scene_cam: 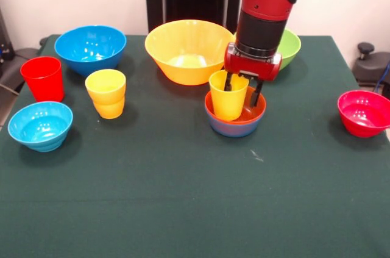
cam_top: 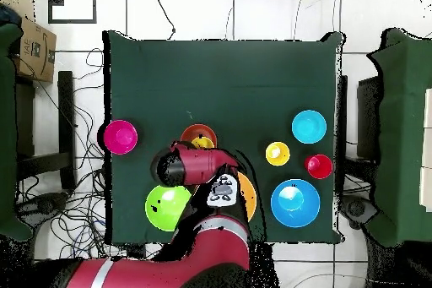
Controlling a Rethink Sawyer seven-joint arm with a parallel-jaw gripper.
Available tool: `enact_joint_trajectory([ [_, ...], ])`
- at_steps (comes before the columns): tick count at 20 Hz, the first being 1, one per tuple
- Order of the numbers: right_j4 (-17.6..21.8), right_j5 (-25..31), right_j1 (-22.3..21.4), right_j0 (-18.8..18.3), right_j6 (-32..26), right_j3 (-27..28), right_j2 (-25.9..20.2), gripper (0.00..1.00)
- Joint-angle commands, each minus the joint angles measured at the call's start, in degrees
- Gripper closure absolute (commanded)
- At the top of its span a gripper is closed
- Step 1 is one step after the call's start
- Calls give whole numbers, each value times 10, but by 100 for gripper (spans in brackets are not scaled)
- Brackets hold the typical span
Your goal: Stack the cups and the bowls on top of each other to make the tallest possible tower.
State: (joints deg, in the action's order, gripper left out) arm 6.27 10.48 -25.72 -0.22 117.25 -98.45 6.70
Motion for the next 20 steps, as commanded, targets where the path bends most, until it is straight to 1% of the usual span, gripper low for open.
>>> enact_joint_trajectory([
  [1, 29, -38, 18, -5, 45, -19, -37, 0],
  [2, 31, -35, 15, -16, 39, -22, -46, 0],
  [3, 30, -35, 12, -17, 40, -24, -47, 0],
  [6, 23, -37, -3, -9, 51, -30, -45, 0],
  [10, 14, -12, -40, -25, 44, -43, -68, 0],
  [12, 9, -4, -55, -27, 46, -51, -73, 0],
  [20, -5, 20, -98, -36, 48, -71, -93, 0],
])
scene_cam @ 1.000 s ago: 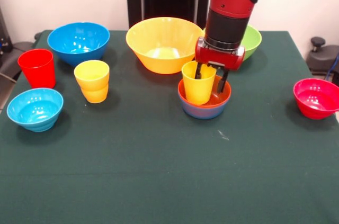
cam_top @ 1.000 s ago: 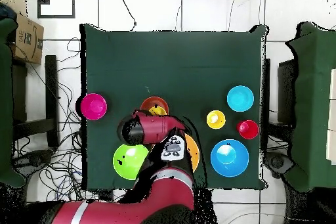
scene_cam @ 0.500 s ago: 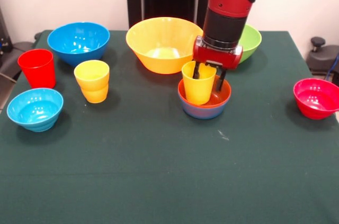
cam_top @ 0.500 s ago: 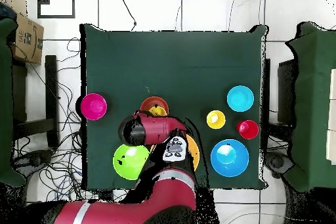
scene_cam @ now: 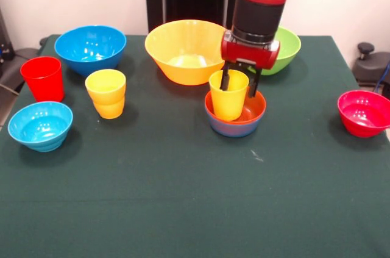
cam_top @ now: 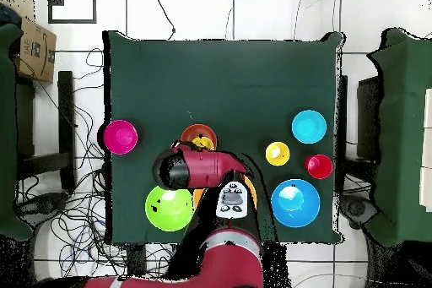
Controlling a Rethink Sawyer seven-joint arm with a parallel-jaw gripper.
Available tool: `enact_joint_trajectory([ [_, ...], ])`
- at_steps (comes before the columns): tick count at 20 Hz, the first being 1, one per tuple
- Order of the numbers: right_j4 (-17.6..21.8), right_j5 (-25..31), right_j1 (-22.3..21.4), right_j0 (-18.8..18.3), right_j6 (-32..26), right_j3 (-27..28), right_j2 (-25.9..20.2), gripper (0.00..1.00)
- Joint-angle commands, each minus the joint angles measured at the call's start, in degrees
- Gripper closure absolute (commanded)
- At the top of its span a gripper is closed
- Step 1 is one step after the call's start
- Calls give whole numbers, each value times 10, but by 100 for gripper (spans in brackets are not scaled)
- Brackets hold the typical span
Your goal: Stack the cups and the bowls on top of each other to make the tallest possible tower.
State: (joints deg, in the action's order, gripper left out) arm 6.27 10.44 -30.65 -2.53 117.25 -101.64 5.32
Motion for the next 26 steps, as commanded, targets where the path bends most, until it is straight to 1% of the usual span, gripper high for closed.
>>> enact_joint_trajectory([
  [1, -4, 22, -49, -18, 46, -39, -82, 0],
  [8, -6, 19, -61, -31, 48, -48, -98, 0],
  [12, -11, 34, -76, -34, 47, -51, -104, 0],
  [16, -19, 58, -96, -20, 52, -48, -98, 0],
  [20, -32, 79, -99, 4, 65, -36, -87, 0],
  [26, -47, 103, -100, 27, 74, -21, -70, 0],
])
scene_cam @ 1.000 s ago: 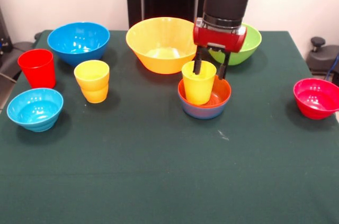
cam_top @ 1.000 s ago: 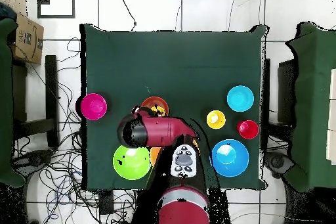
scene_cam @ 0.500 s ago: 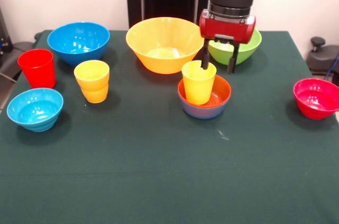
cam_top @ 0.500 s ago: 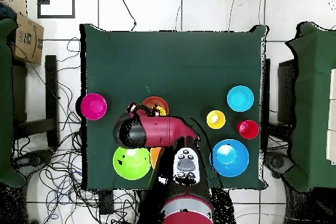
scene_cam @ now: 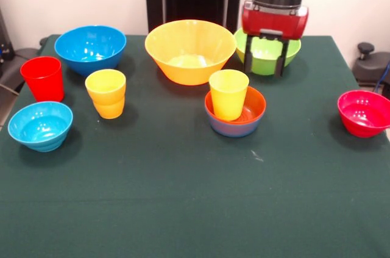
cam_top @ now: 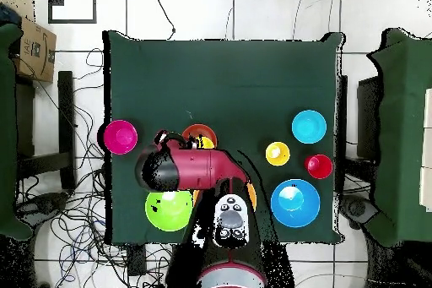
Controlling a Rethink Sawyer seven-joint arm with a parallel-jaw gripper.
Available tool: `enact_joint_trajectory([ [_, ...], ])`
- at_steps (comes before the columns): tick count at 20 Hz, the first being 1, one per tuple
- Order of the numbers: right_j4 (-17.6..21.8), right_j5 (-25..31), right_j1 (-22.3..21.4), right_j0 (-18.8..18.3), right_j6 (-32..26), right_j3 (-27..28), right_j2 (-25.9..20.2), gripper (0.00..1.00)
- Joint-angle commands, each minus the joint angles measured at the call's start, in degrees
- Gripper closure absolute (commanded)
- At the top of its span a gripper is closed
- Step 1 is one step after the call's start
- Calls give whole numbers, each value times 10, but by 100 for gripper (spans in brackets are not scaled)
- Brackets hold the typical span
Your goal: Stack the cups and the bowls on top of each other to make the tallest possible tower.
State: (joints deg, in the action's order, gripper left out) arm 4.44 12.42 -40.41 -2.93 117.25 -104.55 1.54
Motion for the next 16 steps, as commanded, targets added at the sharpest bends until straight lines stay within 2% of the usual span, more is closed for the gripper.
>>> enact_joint_trajectory([
  [1, -33, 89, -4, 37, 76, 12, -29, 0],
  [7, -59, 96, 14, 88, 101, 41, -1, 0],
  [11, -76, 111, 41, 120, 110, 74, 24, 0],
  [16, -94, 73, 95, 137, 111, 100, 32, 0],
])
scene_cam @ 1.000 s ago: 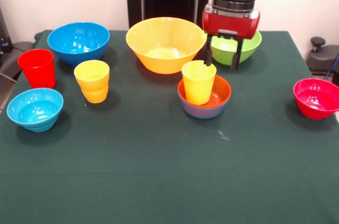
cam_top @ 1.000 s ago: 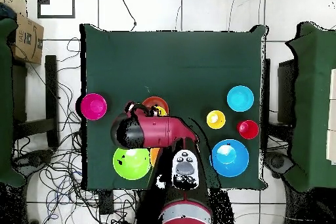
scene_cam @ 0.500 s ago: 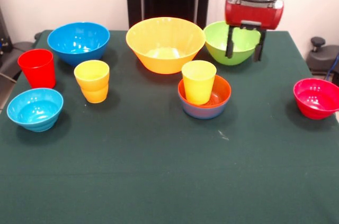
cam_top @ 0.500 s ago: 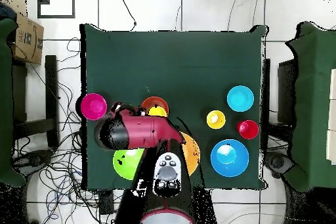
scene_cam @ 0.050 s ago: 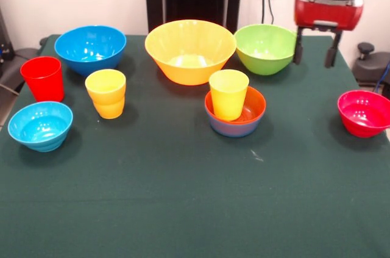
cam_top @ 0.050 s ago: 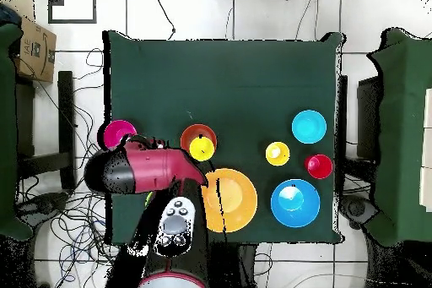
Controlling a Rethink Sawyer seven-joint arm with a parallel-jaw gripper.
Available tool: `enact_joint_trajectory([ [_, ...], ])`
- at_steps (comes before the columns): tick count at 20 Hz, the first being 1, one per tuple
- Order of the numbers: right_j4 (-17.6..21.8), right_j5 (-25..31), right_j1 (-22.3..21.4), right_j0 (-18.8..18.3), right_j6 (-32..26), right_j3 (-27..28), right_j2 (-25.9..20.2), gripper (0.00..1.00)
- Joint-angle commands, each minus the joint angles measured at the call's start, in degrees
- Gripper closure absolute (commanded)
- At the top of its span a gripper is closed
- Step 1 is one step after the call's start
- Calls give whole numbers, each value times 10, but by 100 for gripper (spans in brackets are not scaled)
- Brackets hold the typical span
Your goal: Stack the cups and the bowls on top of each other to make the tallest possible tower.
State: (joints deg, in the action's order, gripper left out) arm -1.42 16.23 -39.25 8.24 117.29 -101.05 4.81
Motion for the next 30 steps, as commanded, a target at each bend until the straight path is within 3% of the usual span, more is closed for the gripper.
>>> enact_joint_trajectory([
  [1, -41, 29, 91, 31, 114, 70, 2, 0],
  [4, -59, 28, 120, 47, 119, 94, 11, 0],
  [10, -73, -10, 155, 39, 104, 101, 2, 0],
  [15, -71, -8, 141, 25, 88, 90, -4, 0],
  [30, -87, 46, 106, 37, 91, 94, 10, 0],
])
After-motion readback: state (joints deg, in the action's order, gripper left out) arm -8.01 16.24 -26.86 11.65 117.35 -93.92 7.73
